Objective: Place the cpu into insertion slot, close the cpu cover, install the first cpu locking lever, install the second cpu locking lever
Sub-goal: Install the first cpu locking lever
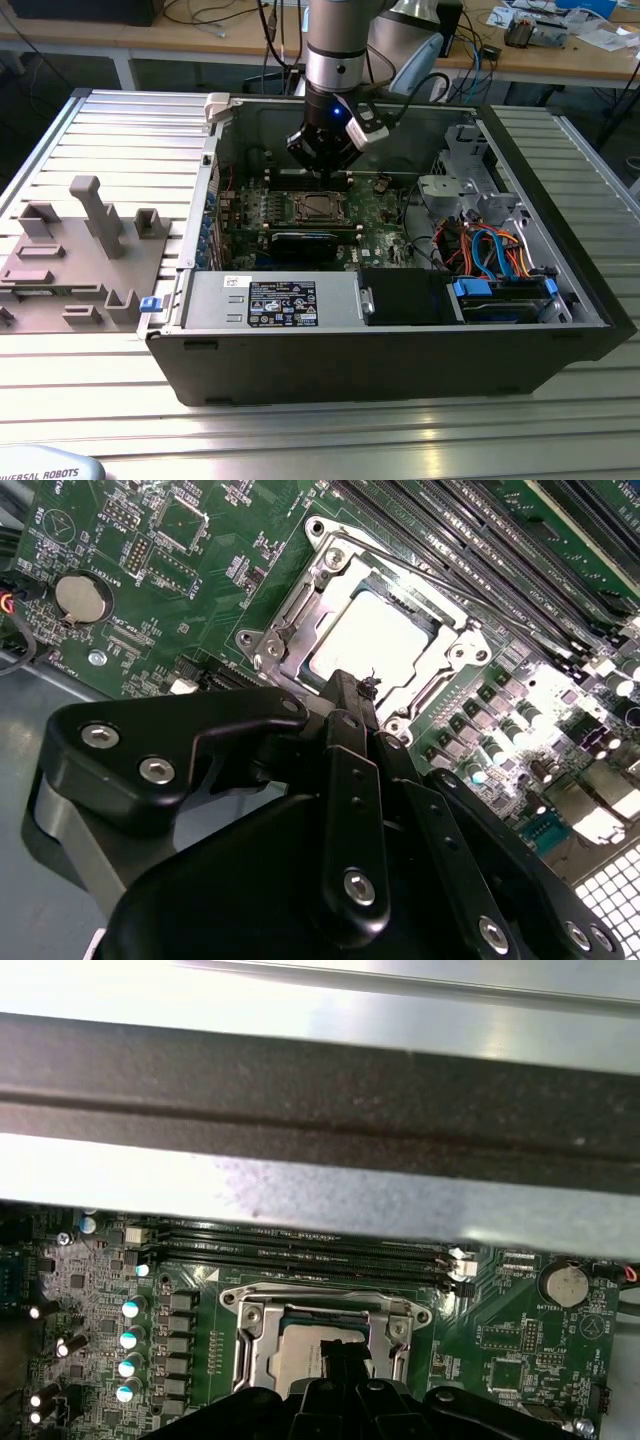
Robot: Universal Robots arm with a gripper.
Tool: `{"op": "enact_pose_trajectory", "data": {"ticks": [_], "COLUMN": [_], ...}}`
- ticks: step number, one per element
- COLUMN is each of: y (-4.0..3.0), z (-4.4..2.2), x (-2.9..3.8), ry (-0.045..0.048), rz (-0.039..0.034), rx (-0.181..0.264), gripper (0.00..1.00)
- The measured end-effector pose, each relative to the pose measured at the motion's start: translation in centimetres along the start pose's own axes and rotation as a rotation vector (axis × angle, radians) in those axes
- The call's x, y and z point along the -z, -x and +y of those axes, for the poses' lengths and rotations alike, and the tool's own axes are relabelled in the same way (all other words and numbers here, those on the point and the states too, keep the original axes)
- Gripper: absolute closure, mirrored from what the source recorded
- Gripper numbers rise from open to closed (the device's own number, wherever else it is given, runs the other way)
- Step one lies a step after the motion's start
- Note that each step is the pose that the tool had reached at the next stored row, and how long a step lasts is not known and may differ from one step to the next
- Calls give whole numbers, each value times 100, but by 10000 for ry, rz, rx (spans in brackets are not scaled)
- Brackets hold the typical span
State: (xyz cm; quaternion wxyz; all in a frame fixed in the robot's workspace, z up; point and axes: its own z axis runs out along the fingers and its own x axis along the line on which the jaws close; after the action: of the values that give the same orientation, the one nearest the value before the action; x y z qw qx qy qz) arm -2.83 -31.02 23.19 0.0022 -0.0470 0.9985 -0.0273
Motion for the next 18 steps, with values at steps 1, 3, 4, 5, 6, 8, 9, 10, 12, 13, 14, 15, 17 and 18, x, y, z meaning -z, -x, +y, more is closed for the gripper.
{"op": "enact_pose_trajectory", "data": {"ticks": [1, 3, 4, 5, 6, 8, 9, 10, 12, 13, 14, 15, 17, 18], "y": [0, 0, 0, 0, 0, 0, 0, 1, 1, 0, 0, 0, 0, 0], "z": [0, 0, 0, -1, -2, -7, -7, -7, -7, -7, -7, -7, -7, -7], "x": [2, 4, 5, 10, 28, 121, 124, 123, 124, 125, 125, 125, 125, 125], "ry": [-1, 1, 1, 0, -2, 0, 1, 2, 3, 3, 3, 3, 4, 4], "rz": [0, -1, -1, 0, 0, 0, -1, -2, -1, 0, -1, -1, -1, 0], "rx": [0, 0, 0, 0, 0, 1, 0, 1, 1, 0, 0, 1, 0, 0], "gripper": [89, 89, 89, 89, 89, 89, 89, 89, 89, 89, 89, 89, 89, 89]}}
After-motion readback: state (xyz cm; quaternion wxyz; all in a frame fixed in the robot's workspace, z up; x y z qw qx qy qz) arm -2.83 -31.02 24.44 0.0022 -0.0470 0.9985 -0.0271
